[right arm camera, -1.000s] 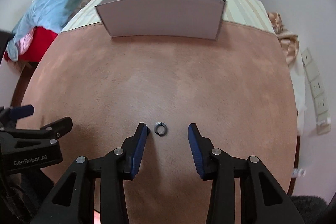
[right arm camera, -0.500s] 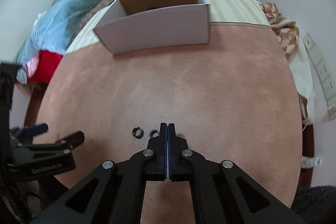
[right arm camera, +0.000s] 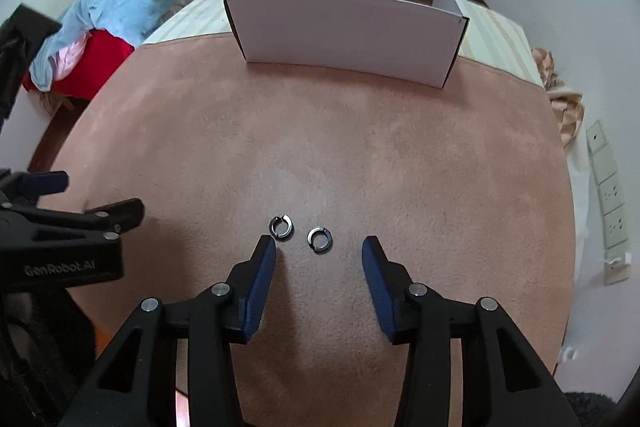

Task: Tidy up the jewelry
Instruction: 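Grasp one black ring with the right tool while the left tool grasps the other ring, then carry both black rings with both tools into the white box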

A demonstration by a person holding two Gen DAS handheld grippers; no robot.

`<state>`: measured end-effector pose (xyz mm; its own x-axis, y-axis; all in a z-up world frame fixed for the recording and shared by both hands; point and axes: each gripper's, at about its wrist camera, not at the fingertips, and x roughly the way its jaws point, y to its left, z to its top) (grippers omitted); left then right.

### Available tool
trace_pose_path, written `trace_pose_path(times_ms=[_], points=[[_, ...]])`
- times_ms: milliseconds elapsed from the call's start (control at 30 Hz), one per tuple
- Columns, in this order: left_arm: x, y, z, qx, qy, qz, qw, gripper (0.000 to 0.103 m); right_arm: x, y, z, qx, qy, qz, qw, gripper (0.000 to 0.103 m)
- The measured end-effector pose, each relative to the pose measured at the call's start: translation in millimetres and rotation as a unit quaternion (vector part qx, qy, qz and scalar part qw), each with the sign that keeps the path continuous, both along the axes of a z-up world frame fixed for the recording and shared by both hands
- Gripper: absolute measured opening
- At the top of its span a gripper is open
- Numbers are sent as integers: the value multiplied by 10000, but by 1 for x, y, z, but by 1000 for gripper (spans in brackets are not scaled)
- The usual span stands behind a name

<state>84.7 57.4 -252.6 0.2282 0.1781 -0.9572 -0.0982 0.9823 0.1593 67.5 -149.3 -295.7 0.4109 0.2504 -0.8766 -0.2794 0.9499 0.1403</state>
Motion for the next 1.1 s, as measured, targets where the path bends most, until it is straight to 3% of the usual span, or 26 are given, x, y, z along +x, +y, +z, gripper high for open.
trace_pose_path(times_ms=[33, 67, 133, 233, 367, 767, 833, 967, 1100], points=[[0, 1, 0, 8, 1, 9, 10000, 101, 0, 2, 0, -72, -66, 3, 10000, 38], [-1, 1, 0, 10, 0, 15, 10000, 101, 0, 2, 0, -110, -128, 11, 9999, 23], [0, 2, 0, 21, -12, 22, 10000, 101, 0, 2, 0, -179, -223, 18, 9996, 13], [1, 0, 1, 16, -35, -9, 10000, 102, 0, -5, 1, -118, -226, -44, 9997, 13], [2, -9, 3, -5, -85, -113, 9999, 102, 3, -34, 1, 242, -77, -534, 9982, 12], [14, -81, -7, -836, -188, -816, 9930, 100, 12, -106, -3, 423, 156, -1606, 9860, 12], [14, -89, -8, -817, -245, -929, 9920, 81, 12, -112, -2, 427, 156, -1680, 9847, 13], [14, -100, -8, -832, -392, -1089, 9898, 61, 12, -118, 0, 415, 137, -1779, 9831, 13], [16, -106, -3, -837, -523, -1251, 9872, 22, 13, -121, 0, 421, 150, -1837, 9820, 13]])
